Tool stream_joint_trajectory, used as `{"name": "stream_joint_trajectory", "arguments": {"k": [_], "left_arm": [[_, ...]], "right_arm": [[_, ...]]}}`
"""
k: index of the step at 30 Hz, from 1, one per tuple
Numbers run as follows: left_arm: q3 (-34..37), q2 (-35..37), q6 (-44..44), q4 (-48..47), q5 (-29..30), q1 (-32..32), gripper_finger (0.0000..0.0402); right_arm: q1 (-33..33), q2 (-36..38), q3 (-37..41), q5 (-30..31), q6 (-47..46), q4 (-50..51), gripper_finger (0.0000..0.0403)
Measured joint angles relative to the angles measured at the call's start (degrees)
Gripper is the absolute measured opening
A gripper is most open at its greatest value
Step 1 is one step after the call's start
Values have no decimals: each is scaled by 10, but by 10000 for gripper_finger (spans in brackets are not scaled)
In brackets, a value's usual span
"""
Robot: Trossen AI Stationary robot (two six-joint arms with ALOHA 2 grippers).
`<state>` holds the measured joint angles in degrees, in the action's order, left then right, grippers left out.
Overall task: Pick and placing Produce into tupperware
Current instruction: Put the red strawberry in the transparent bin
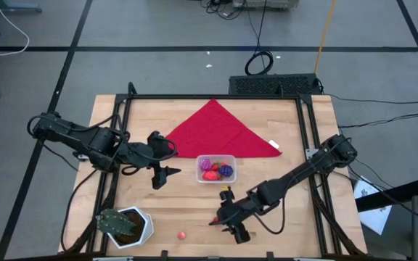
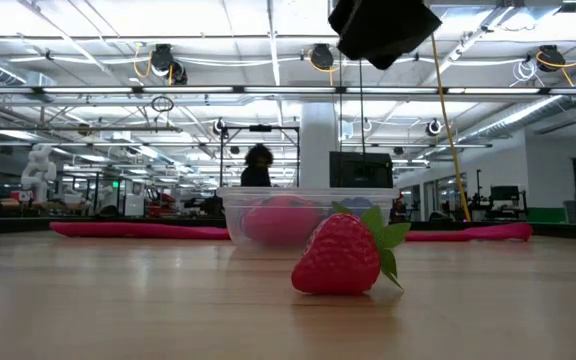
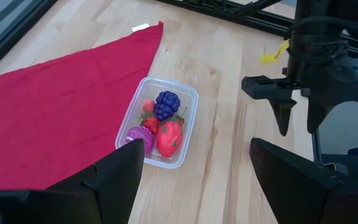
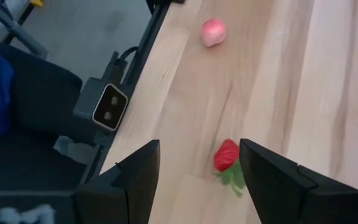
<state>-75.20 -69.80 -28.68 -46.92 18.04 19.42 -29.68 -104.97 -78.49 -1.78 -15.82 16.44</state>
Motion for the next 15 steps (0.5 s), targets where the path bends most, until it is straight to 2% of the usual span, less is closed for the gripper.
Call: {"name": "stream_joint_trajectory", "arguments": {"k": [8,15], "left_arm": [[0,0,-1,0,0,0,296],[0,0,-1,0,0,0,296]], "right_arm": [[24,-1,-44,0,21,68,210],[47,-73,-75,-49,20,125,210]]}}
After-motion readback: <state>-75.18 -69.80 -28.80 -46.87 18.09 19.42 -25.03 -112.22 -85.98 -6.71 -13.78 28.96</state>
